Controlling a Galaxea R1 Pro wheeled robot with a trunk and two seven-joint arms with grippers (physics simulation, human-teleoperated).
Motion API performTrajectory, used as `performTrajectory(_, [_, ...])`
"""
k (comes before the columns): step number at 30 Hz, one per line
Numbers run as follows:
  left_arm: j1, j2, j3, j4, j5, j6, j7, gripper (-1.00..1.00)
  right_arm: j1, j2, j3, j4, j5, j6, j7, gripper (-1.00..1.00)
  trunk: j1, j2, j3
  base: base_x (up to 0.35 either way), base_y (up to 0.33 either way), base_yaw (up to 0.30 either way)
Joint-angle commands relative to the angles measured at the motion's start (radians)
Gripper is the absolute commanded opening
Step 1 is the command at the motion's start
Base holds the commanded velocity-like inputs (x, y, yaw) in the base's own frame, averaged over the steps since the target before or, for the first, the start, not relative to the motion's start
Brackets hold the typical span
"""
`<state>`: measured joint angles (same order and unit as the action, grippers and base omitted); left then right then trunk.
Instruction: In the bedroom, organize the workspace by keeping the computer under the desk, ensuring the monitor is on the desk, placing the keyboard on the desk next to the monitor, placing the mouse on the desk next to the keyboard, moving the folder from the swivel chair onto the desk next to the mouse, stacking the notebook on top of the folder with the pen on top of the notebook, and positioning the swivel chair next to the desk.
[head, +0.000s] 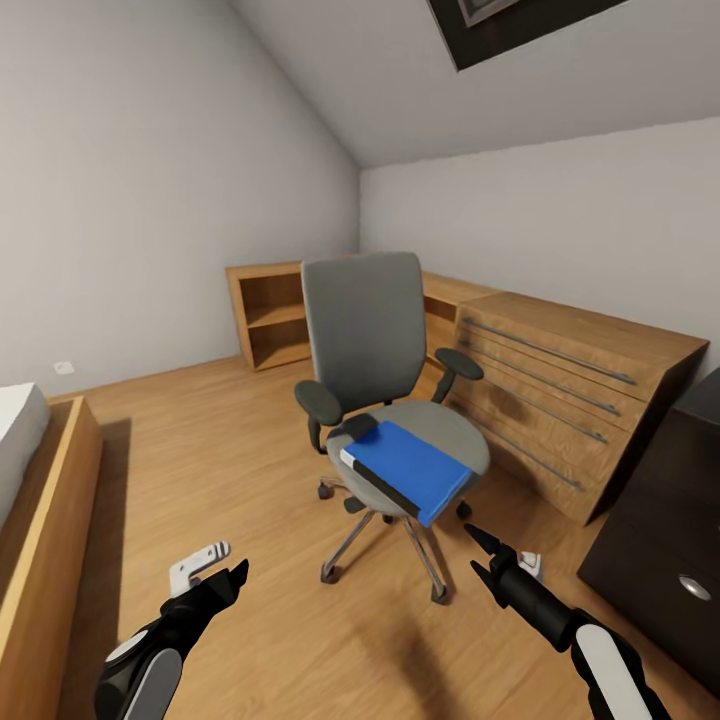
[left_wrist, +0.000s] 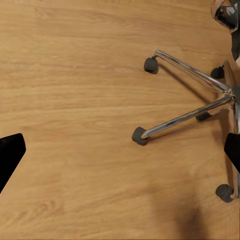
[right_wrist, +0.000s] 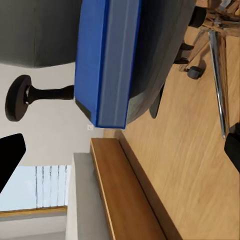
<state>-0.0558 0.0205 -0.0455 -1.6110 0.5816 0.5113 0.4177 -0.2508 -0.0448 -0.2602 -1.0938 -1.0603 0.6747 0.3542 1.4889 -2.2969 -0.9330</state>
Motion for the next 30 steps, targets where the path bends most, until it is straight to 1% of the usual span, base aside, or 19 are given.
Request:
performTrajectory(1, [-0.001, 0.001, -0.002, -0.001, 0.011, 0.001, 0.01, 1.0, -0.001, 0.0, -0.002, 0.0, -0.001, 0.006, 0.002, 1.0, 0.0, 0.0, -0.001, 0.123, 0.0, 0.0])
performTrajectory(5, [0.0, 0.001, -0.002, -0.001, 0.011, 0.001, 0.01, 1.0, -0.001, 0.0, -0.002, 0.0, -0.001, 0.007, 0.002, 1.0, 0.0, 0.0, -0.001, 0.076, 0.0, 0.0])
performTrajectory(16, [0.0, 0.001, -0.002, -0.001, 0.009, 0.0, 0.01, 1.0, -0.001, 0.0, -0.002, 0.002, -0.002, 0.008, 0.002, 1.0, 0.0, 0.0, -0.001, 0.152, 0.0, 0.0])
performTrajectory(22, [-0.001, 0.001, -0.002, -0.001, 0.01, 0.001, 0.009, 1.0, -0.001, 0.0, -0.002, 0.005, -0.002, 0.008, 0.001, 1.0, 0.0, 0.0, -0.001, 0.081, 0.0, 0.0])
performTrajectory(26, [-0.001, 0.001, -0.002, 0.0, 0.011, 0.001, 0.009, 1.0, -0.001, 0.0, -0.002, 0.006, -0.002, 0.008, -0.007, 1.0, 0.0, 0.0, -0.001, 0.171, 0.0, 0.0])
performTrajectory(30, [0.0, 0.001, -0.002, -0.001, 0.011, 0.001, 0.009, 1.0, -0.001, 0.0, -0.002, 0.006, -0.007, 0.008, -0.017, 1.0, 0.0, 0.0, -0.001, 0.031, 0.0, 0.0])
